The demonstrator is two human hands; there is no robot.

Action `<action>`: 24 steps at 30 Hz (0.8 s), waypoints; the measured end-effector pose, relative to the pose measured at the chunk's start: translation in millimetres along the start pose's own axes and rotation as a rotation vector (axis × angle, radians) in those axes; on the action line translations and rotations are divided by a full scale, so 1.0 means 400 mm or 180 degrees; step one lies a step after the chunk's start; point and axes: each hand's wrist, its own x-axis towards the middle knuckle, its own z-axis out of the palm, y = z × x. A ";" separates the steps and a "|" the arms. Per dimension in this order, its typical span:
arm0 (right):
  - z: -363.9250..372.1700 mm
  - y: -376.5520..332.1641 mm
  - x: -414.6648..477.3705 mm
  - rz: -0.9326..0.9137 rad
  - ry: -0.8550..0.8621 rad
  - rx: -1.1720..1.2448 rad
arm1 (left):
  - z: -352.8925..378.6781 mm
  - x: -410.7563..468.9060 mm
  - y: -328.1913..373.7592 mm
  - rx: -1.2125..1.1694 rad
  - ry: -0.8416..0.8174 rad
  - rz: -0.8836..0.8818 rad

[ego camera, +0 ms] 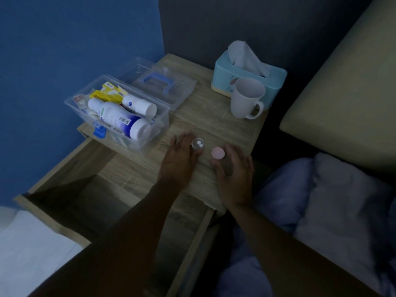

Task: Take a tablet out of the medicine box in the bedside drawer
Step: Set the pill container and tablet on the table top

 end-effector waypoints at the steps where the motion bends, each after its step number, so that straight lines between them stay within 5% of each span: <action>1: 0.001 0.000 0.002 -0.0011 0.0008 -0.0045 | -0.001 -0.003 0.000 0.0001 0.0014 0.0006; 14: -0.013 -0.022 0.019 -0.0196 0.0402 0.0132 | -0.042 -0.109 -0.060 0.1439 0.0047 0.0285; 24: -0.095 -0.074 0.318 -0.0250 0.0489 -0.0208 | -0.048 -0.091 -0.060 0.1578 -0.0354 0.0121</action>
